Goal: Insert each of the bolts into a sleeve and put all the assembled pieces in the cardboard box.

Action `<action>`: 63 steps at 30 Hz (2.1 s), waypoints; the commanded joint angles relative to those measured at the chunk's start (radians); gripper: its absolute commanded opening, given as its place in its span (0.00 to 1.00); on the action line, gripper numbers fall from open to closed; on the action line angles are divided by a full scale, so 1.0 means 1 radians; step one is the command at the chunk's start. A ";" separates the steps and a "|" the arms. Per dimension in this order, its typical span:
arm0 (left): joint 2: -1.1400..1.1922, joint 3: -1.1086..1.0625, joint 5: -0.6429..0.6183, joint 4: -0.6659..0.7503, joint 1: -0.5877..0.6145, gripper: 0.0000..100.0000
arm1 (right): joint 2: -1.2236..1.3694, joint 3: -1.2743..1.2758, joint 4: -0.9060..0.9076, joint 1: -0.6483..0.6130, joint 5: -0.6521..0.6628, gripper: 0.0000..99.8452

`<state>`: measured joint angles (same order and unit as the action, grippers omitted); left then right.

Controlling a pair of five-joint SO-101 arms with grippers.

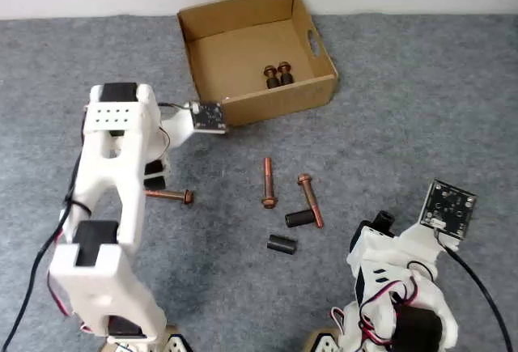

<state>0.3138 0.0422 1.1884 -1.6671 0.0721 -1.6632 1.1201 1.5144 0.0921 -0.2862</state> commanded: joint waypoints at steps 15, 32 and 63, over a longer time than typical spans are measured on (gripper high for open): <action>0.222 0.196 0.043 0.015 -0.002 0.18 | 0.008 -0.003 -0.021 0.010 0.014 0.01; 0.466 0.354 -0.002 0.006 -0.081 0.06 | 0.008 -0.002 -0.021 0.007 0.014 0.01; -0.546 -0.170 -0.663 -0.086 -0.080 0.01 | -0.001 -0.009 -0.018 -0.001 0.014 0.01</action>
<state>-0.0990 -0.0898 0.6038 -1.7254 0.0000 -1.6632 1.1231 1.5144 0.0921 -0.2862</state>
